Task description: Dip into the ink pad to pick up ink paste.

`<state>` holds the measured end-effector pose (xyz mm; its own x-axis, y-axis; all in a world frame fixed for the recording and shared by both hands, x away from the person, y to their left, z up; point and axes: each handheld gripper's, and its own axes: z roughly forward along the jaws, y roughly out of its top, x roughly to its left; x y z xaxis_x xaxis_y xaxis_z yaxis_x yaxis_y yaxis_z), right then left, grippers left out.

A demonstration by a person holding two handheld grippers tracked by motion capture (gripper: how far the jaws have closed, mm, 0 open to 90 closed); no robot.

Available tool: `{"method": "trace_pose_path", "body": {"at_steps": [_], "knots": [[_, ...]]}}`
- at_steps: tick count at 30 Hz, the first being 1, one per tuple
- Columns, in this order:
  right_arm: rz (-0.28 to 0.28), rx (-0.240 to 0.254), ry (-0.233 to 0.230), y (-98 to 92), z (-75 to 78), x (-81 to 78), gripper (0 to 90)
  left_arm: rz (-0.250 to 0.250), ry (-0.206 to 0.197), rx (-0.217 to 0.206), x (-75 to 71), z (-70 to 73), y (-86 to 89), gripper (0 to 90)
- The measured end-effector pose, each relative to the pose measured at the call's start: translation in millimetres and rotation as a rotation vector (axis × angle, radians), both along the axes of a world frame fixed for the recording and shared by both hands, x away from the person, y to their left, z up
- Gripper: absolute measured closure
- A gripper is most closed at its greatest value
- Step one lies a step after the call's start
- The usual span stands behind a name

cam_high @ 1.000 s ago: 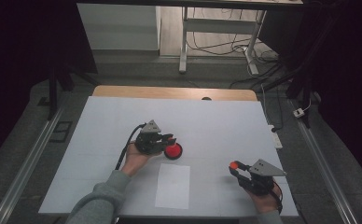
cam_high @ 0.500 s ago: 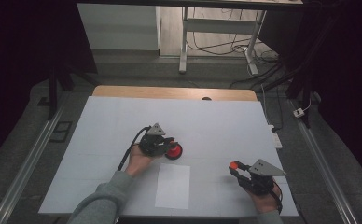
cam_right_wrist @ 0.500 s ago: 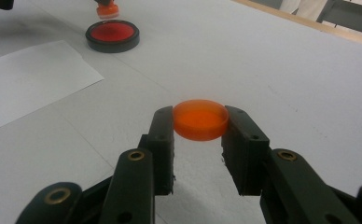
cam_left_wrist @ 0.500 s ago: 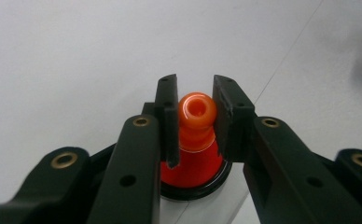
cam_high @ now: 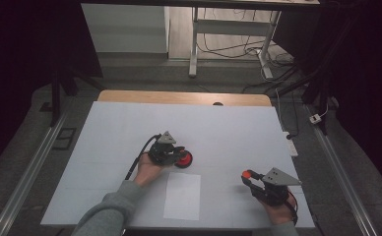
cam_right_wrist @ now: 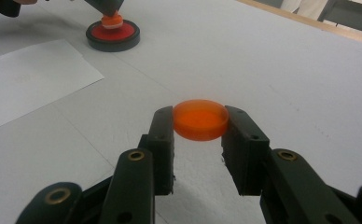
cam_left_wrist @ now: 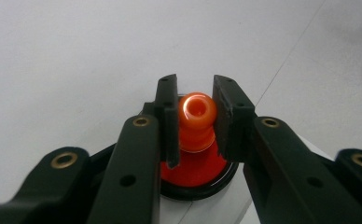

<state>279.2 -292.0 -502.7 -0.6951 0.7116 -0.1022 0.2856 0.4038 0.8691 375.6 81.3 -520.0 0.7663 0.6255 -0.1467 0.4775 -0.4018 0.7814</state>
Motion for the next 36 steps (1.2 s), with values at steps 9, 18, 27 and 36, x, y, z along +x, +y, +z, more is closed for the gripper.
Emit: {"method": "trace_pose_path", "body": {"at_steps": [9, 18, 27, 36], "knots": [[-0.001, 0.001, 0.000, 0.1, 0.2, -0.3, 64.7, 0.000, 0.014, 0.007, 1.2, -3.5, -0.5, 72.7], [0.002, -0.002, -0.004, 1.4, 0.4, -1.1, 64.7, 0.010, -0.042, 0.076, -6.0, -3.1, -8.5, 73.0], [0.001, -0.002, -0.003, 1.4, 0.5, -1.0, 64.7, 0.012, -0.051, 0.094, -6.8, -2.5, -10.8, 73.0], [-0.003, -0.001, -0.004, 0.5, 1.4, -1.4, 64.7, 0.015, -0.064, 0.095, -8.2, -3.8, -11.4, 73.0]]}}
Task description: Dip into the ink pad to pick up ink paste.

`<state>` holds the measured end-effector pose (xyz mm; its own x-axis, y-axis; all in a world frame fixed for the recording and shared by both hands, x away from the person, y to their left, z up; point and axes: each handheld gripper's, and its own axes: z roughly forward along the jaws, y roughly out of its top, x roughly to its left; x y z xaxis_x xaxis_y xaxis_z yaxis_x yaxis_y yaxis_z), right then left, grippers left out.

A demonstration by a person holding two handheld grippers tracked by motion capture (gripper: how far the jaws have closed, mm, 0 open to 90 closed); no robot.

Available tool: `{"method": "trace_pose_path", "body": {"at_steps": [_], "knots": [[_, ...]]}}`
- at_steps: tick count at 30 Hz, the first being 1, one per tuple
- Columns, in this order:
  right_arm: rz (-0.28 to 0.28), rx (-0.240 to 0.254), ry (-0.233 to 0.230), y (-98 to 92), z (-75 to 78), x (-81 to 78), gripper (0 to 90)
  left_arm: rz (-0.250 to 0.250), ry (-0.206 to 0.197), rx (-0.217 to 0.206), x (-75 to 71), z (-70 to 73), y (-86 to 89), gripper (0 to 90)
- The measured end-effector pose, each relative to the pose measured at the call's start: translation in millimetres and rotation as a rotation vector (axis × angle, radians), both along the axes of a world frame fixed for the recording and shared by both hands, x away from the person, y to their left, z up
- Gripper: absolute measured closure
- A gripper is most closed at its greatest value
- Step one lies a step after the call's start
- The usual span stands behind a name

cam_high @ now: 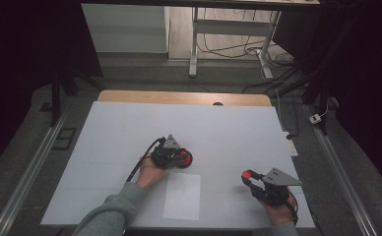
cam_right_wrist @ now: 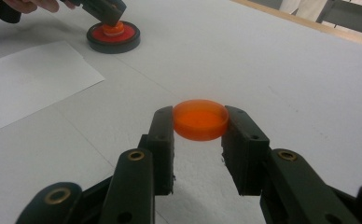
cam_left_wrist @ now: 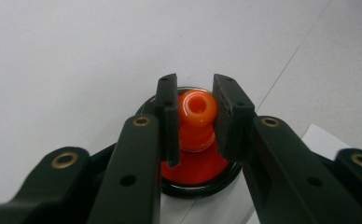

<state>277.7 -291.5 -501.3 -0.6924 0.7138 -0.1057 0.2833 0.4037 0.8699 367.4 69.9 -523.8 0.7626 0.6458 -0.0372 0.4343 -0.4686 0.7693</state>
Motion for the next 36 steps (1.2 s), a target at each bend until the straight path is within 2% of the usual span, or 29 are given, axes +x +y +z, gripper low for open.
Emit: {"method": "trace_pose_path", "body": {"at_steps": [6, 15, 18, 19, 20, 21, 22, 25, 31, 36], "knots": [[0.001, 0.004, 0.001, 1.2, 0.3, -0.7, 64.7, 0.006, -0.020, 0.006, -2.5, -1.1, -1.3, 73.1], [0.000, 0.004, -0.005, 0.5, 1.1, -0.9, 64.7, 0.004, -0.011, -0.005, -1.4, -0.9, 0.0, 72.8], [0.002, 0.003, -0.005, 0.5, 1.0, -0.6, 64.7, 0.001, 0.018, -0.044, 1.5, -0.1, 4.7, 72.7], [0.004, 0.003, -0.004, 0.2, 1.1, -0.5, 64.7, 0.004, 0.016, -0.069, 1.6, 1.2, 7.0, 72.7], [0.005, 0.005, -0.005, -0.1, 1.1, -0.4, 64.7, 0.009, -0.001, -0.113, 1.0, 7.9, 11.5, 72.7], [0.003, 0.005, -0.005, -0.4, 1.1, -0.4, 64.7, 0.009, -0.001, -0.113, 1.0, 7.9, 11.5, 72.7], [0.003, 0.007, -0.004, -0.6, 1.0, -0.3, 64.7, 0.008, -0.011, -0.140, -0.1, 14.3, 14.3, 72.7], [0.002, 0.010, -0.002, -0.4, 0.5, 0.3, 64.7, 0.002, -0.006, -0.171, -1.2, 19.2, 17.2, 72.7], [0.005, 0.006, -0.005, -0.1, 1.2, -0.4, 64.7, -0.009, -0.010, -0.192, -4.3, 25.7, 18.8, 72.6], [0.004, 0.009, -0.004, -0.4, 0.6, 0.3, 64.6, -0.047, -0.009, -0.226, -8.2, 32.7, 23.0, 72.6]]}}
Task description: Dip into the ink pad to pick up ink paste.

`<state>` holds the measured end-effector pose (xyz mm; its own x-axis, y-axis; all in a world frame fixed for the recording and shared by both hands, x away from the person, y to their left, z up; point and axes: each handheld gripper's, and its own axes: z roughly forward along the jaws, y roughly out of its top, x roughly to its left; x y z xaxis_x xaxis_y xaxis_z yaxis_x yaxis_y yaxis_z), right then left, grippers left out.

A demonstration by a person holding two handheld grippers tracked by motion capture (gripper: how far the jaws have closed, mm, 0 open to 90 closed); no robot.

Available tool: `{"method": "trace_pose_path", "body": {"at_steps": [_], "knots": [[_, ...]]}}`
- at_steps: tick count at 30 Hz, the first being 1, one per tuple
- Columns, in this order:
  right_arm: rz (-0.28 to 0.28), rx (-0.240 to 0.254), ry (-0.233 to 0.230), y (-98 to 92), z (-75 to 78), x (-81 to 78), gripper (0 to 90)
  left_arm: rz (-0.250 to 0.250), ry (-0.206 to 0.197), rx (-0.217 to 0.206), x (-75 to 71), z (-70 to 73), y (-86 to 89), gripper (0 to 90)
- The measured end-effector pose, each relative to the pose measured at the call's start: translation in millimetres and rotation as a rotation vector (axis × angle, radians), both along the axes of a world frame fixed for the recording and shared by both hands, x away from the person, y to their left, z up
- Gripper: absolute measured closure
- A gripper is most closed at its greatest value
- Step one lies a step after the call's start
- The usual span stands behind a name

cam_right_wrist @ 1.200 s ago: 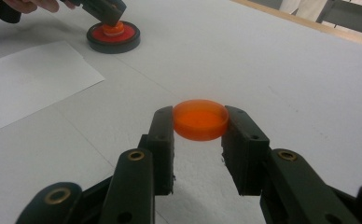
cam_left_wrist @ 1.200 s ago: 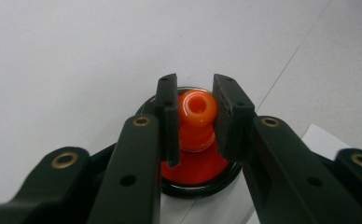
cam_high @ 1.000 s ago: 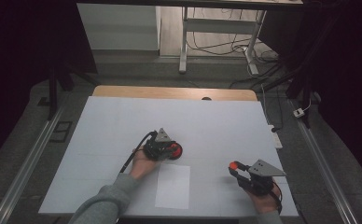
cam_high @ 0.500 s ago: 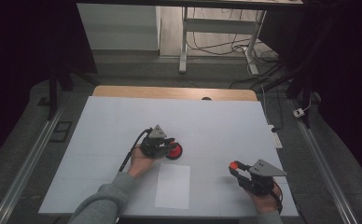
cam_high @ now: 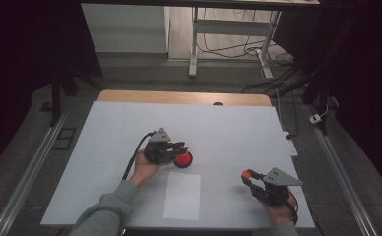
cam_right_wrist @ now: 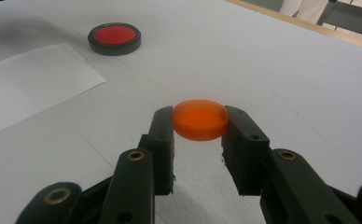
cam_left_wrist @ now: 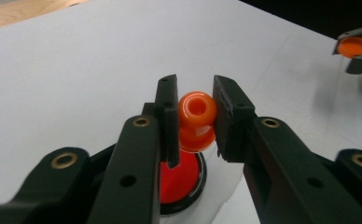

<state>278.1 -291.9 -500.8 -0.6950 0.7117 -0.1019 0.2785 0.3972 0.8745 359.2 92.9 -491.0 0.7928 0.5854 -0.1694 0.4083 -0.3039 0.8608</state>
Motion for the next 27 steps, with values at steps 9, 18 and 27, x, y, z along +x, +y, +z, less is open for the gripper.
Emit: {"method": "trace_pose_path", "body": {"at_steps": [9, 18, 27], "knots": [[-0.001, -0.001, -0.002, -0.1, 0.1, 0.1, 64.7, -0.035, 0.003, -0.020, -8.5, 10.9, 12.0, 72.5], [-0.001, 0.002, -0.001, 0.2, -0.2, 0.4, 64.6, -0.061, 0.002, -0.029, -15.7, 17.5, 16.4, 72.5], [-0.002, 0.001, 0.001, 0.1, -0.3, 0.5, 64.6, -0.090, -0.007, -0.036, -22.1, 23.0, 17.6, 72.5]]}}
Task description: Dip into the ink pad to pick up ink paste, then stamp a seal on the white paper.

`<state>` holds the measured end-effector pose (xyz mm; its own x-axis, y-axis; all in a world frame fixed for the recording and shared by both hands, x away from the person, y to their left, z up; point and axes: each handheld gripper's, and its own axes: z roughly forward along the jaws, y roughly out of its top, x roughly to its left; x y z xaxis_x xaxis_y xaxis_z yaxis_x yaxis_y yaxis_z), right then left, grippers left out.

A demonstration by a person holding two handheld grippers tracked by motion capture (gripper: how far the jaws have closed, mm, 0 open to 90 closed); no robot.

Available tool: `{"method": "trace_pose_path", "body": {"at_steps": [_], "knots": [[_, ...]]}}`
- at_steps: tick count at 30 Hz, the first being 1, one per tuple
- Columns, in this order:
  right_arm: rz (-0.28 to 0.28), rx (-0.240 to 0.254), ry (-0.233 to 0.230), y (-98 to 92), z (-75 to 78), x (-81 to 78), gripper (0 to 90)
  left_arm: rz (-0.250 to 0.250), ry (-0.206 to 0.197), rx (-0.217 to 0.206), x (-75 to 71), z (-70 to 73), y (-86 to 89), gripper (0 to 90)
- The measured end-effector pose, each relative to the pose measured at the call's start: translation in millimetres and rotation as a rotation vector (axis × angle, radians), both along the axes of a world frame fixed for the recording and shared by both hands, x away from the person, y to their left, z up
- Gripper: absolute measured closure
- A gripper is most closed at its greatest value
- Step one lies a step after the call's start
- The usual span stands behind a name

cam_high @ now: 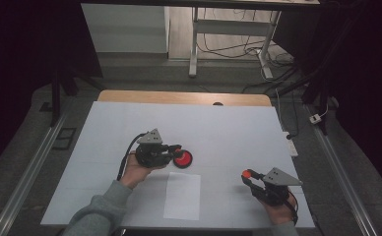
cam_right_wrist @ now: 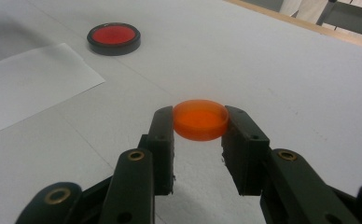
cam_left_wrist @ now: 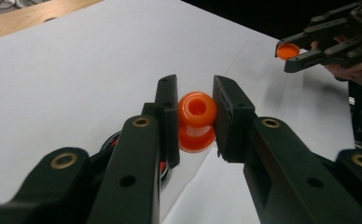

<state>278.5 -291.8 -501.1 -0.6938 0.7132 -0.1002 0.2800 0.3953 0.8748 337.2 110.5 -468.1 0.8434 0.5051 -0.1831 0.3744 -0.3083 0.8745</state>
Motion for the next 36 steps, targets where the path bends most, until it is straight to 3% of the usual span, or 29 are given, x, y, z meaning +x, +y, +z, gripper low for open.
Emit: {"method": "trace_pose_path", "body": {"at_steps": [19, 36], "knots": [[0.005, -0.004, -0.004, 0.3, 0.1, 0.2, 64.6, -0.059, 0.002, -0.008, -11.6, 5.3, 0.0, 72.4], [0.003, -0.012, -0.006, 1.3, 0.0, 0.3, 64.7, -0.102, 0.006, 0.042, -24.6, 2.4, -5.2, 72.4]]}}
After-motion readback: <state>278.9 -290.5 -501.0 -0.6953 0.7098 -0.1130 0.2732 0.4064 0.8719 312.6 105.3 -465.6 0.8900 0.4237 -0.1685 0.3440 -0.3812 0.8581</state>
